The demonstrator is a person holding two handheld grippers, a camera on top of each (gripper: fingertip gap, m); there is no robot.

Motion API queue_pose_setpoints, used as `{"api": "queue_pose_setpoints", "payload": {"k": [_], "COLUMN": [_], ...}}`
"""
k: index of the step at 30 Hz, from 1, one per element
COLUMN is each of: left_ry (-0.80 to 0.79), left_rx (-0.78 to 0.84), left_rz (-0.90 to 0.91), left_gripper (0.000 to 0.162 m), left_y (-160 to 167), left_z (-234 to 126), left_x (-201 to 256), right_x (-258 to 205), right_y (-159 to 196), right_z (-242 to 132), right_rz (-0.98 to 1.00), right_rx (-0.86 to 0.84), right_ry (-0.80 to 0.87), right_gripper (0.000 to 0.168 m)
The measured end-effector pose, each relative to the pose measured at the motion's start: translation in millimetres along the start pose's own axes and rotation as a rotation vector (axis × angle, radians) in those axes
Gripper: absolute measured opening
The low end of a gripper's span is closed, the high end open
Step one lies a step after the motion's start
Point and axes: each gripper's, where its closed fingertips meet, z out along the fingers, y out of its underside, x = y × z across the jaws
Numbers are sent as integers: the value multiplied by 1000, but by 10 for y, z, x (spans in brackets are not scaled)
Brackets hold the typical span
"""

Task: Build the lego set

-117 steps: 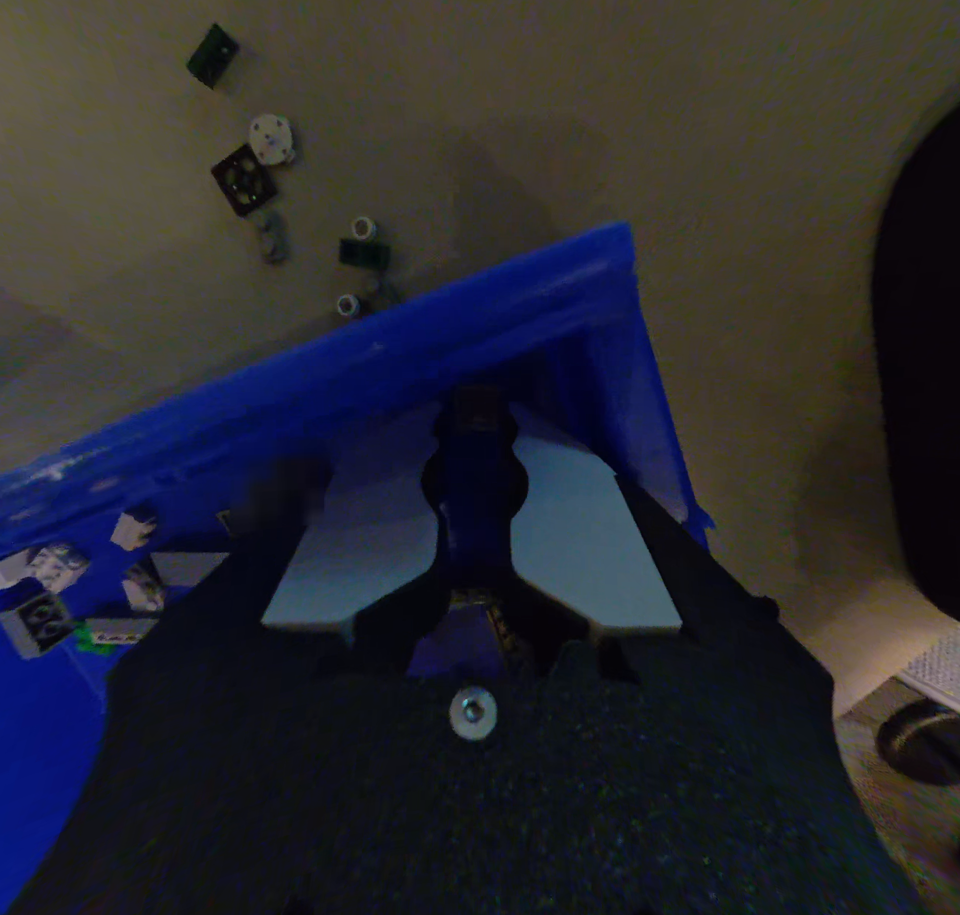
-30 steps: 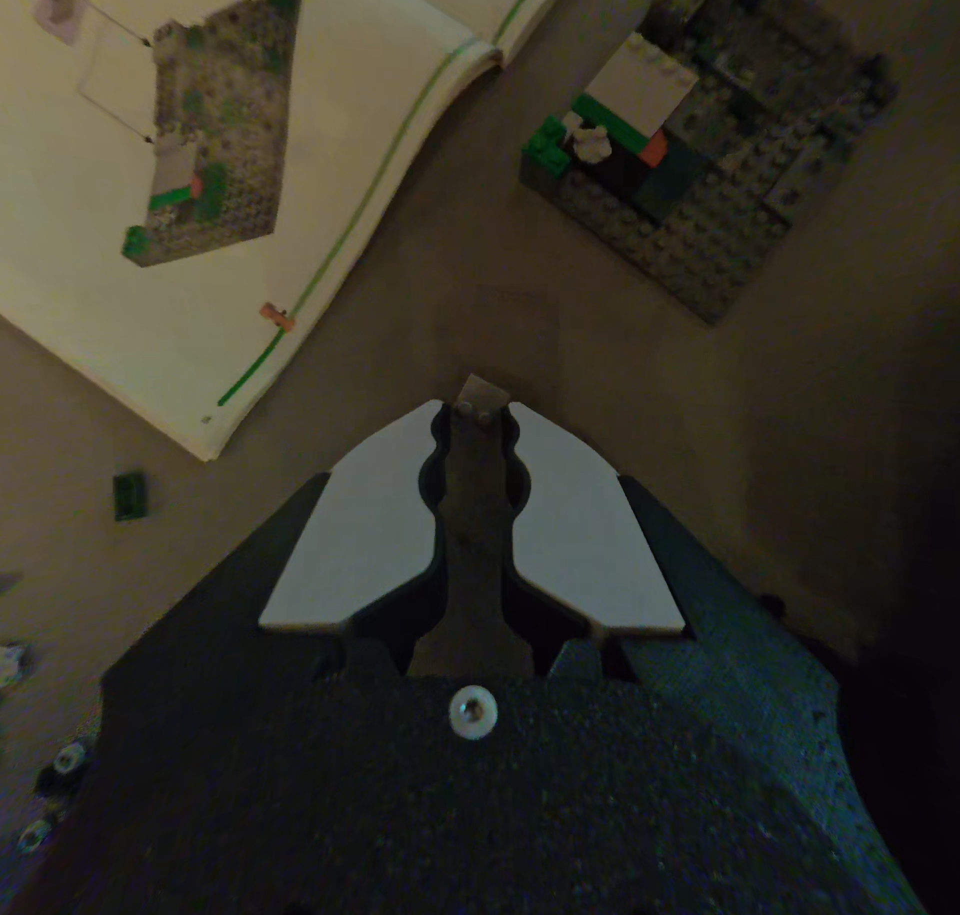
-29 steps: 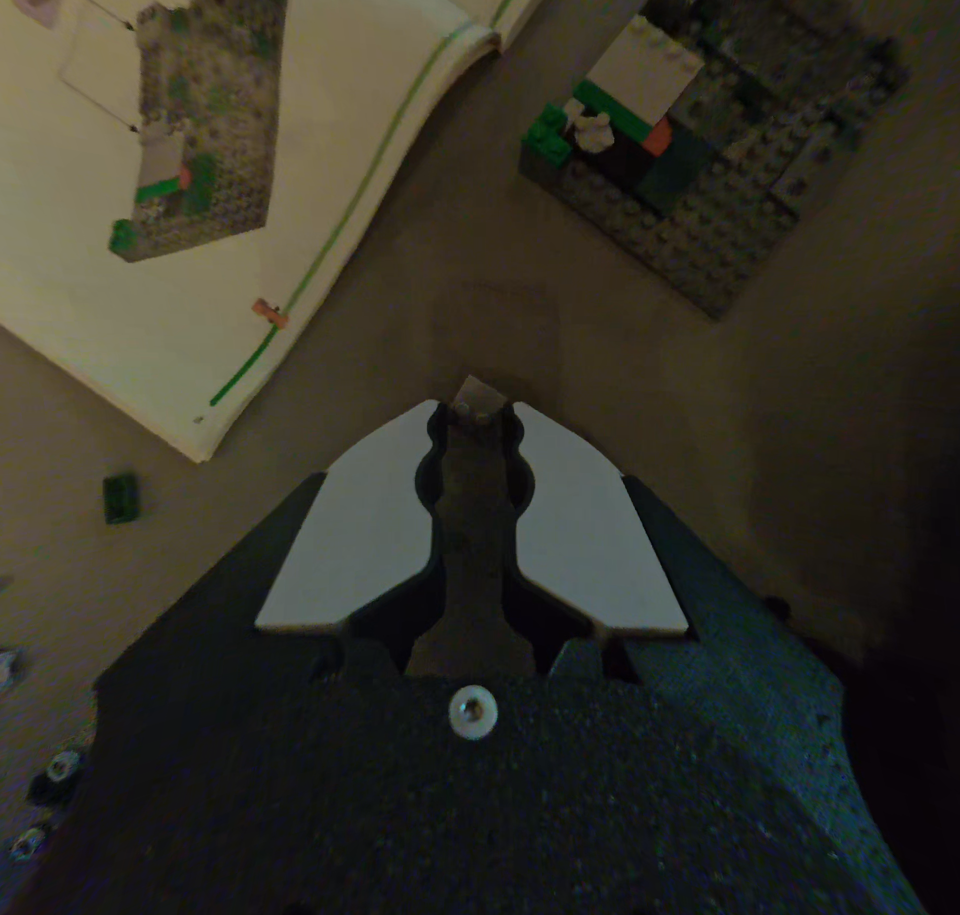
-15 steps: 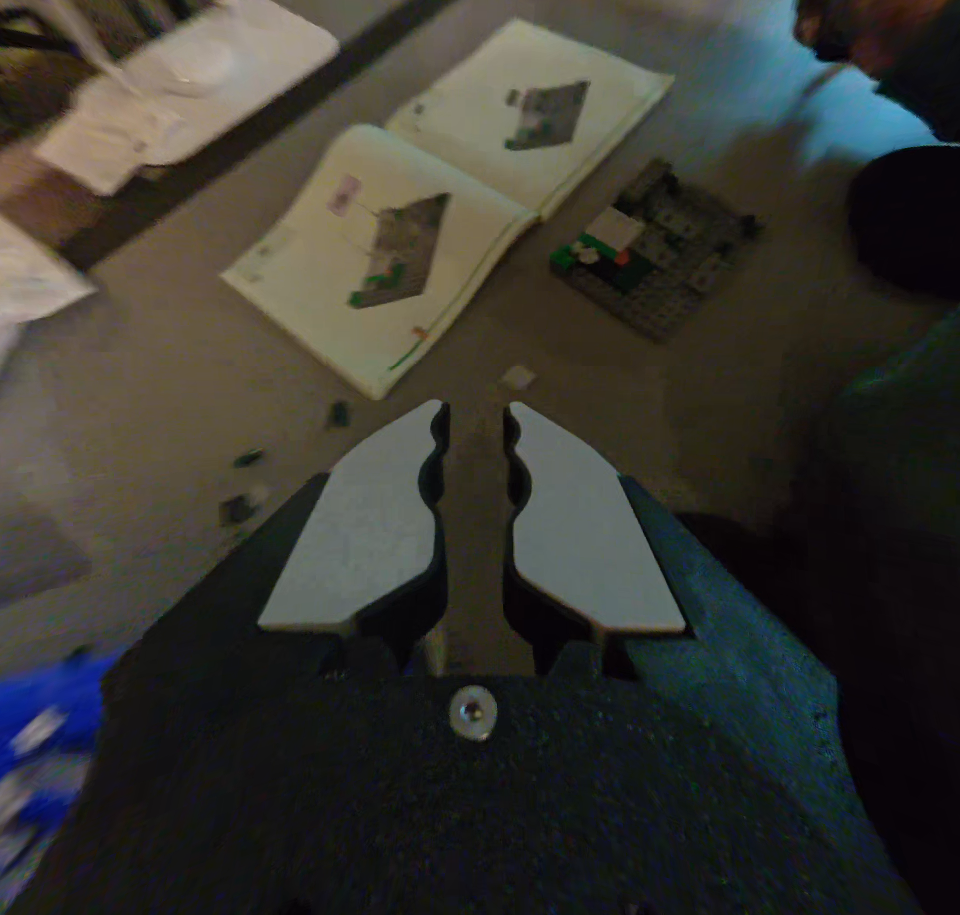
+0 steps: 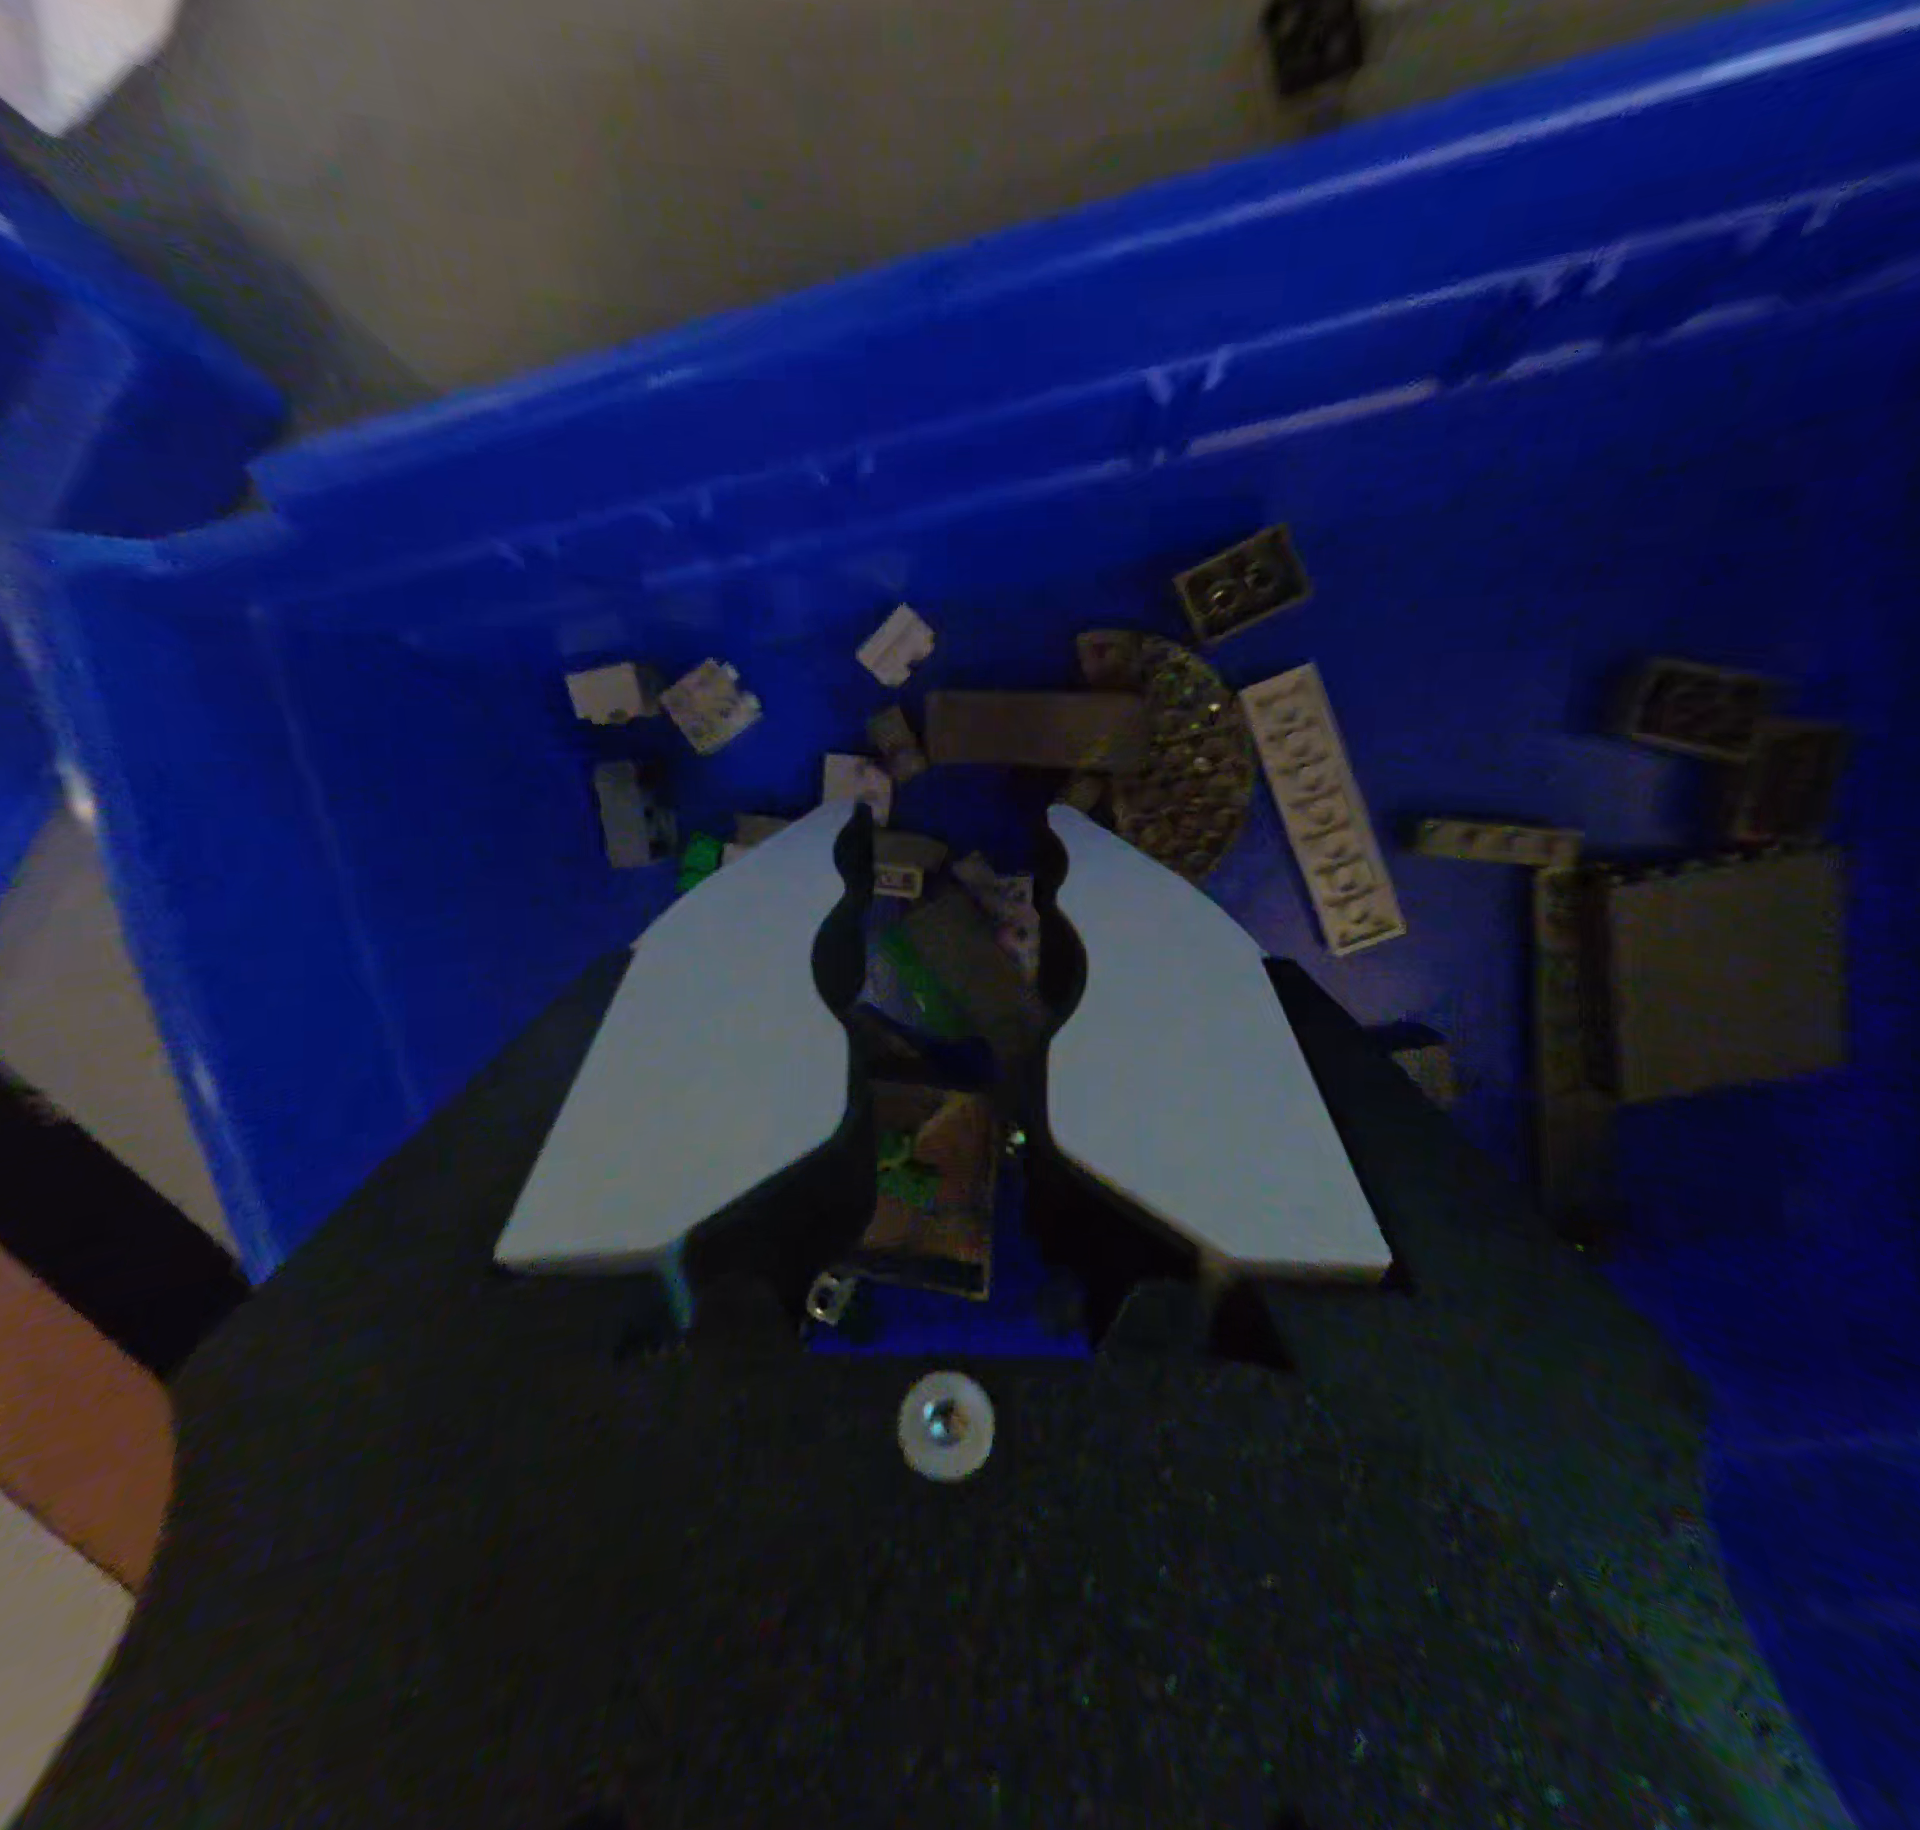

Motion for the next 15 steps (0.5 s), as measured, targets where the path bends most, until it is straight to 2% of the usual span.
{"api": "queue_pose_setpoints", "payload": {"k": [8,15], "left_ry": [46,57], "left_rx": [-134,-141], "left_rz": [12,-26], "left_gripper": [30,28], "left_y": [169,181], "left_z": [332,414], "left_x": [-151,-221], "right_x": [53,48], "right_y": [20,61], "right_z": [-12,11], "right_rz": [3,3], "right_rx": [-5,-19], "right_ry": [11,4], "right_gripper": [0,0]}}
